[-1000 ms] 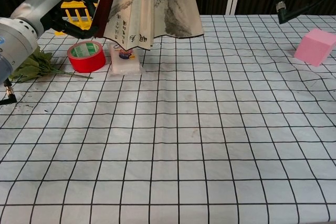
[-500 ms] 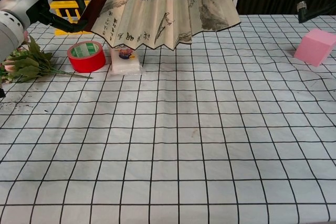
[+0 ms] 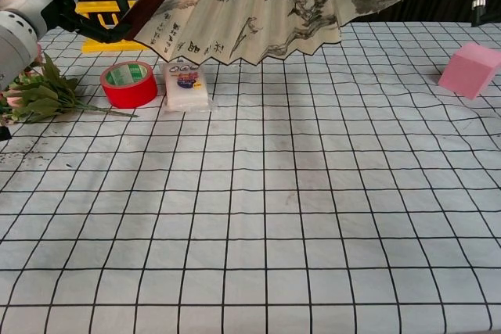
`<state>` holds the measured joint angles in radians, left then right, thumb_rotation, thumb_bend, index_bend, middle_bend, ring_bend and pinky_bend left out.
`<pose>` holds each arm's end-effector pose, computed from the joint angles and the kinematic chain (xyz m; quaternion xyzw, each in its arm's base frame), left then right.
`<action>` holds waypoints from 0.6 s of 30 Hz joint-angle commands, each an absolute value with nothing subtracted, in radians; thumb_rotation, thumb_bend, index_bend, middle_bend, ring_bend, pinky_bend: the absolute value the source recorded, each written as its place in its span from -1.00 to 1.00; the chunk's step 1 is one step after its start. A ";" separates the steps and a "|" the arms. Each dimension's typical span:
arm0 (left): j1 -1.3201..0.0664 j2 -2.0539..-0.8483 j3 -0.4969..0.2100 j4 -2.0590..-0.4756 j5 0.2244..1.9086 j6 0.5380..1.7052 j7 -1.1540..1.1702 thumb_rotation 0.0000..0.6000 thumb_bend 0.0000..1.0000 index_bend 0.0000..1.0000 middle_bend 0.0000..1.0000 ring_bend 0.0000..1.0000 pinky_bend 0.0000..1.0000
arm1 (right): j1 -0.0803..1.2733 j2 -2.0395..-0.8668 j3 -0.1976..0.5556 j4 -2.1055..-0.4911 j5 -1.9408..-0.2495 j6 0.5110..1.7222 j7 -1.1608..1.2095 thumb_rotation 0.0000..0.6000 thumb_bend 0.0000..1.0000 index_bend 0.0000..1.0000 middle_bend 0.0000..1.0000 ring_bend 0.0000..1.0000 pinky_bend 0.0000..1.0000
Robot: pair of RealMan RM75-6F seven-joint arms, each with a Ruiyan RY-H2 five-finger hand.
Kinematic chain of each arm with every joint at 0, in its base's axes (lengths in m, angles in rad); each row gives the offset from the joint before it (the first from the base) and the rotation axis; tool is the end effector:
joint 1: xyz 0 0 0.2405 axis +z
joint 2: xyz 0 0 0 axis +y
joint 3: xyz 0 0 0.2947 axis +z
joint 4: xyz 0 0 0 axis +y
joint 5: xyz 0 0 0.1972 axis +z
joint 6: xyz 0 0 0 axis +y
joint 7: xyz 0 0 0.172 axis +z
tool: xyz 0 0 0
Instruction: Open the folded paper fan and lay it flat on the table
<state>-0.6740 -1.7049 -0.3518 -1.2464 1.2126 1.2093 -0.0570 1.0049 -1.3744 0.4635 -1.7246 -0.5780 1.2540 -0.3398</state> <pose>-0.1795 0.4243 0.0236 -0.5420 -0.4385 -0.5652 0.4410 -0.0580 -0.4644 0.1203 0.5370 -0.4628 0.5352 0.4593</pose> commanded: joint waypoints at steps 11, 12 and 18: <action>-0.738 -1.755 -0.382 -1.157 1.202 1.172 -0.054 1.00 -0.23 0.30 -0.59 -1.00 -1.00 | 0.921 -1.429 0.356 -1.538 -0.783 1.238 -0.266 1.00 0.33 0.92 1.00 1.00 0.86; -0.741 -1.759 -0.382 -1.150 1.202 1.171 -0.055 1.00 -0.23 0.30 -0.59 -1.00 -1.00 | 0.916 -1.432 0.350 -1.527 -0.791 1.234 -0.263 1.00 0.33 0.92 1.00 1.00 0.86; -0.751 -1.781 -0.377 -1.118 1.204 1.166 -0.061 1.00 -0.23 0.30 -0.59 -1.00 -1.00 | 0.884 -1.445 0.333 -1.481 -0.816 1.231 -0.253 1.00 0.34 0.93 1.00 1.00 0.86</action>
<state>-0.7490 -1.7775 -0.3782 -1.1222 1.2034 1.1677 -0.0595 0.8904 -1.4415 0.3374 -1.4887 -0.8099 1.2310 -0.2558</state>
